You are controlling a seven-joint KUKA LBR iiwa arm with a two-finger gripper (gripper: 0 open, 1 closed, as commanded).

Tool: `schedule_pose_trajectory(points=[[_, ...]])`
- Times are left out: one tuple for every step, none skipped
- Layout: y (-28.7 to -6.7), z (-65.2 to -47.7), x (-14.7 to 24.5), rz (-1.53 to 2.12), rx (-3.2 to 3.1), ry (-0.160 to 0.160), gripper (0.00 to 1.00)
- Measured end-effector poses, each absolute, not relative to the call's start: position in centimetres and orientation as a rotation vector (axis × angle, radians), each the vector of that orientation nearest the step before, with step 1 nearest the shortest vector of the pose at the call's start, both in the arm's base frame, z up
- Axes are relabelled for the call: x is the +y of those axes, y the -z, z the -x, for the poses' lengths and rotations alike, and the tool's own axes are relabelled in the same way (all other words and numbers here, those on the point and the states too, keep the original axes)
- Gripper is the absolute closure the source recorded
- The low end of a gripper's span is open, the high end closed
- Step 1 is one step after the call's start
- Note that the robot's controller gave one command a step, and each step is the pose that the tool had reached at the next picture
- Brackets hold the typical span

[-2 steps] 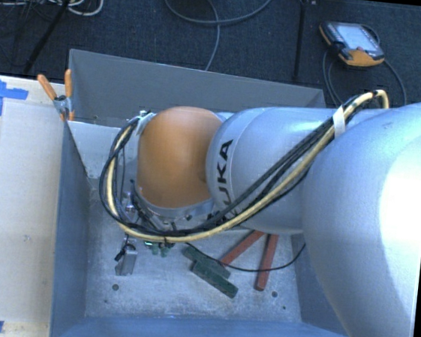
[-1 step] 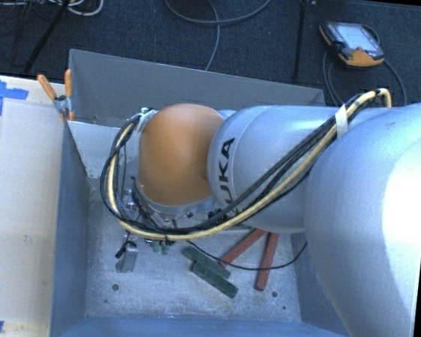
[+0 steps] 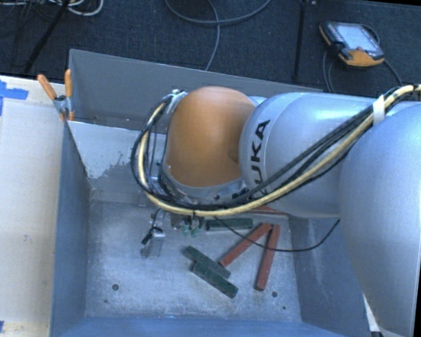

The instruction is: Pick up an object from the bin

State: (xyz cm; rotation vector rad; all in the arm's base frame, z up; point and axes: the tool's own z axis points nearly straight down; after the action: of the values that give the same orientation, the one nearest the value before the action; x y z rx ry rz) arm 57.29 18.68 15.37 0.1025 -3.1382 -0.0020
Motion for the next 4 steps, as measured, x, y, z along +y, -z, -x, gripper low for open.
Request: schedule_pose_trajectory(points=[[-15.2, -59.5, 15.9, -0.061, -3.143, -0.002, 0.00], [-13.9, -60.1, 14.0, -0.268, -3.130, 0.001, 0.00], [-9.6, -59.8, 11.3, -0.308, -3.129, 0.000, 0.00], [-8.3, -59.4, 5.6, -0.397, -3.114, 0.003, 0.00]])
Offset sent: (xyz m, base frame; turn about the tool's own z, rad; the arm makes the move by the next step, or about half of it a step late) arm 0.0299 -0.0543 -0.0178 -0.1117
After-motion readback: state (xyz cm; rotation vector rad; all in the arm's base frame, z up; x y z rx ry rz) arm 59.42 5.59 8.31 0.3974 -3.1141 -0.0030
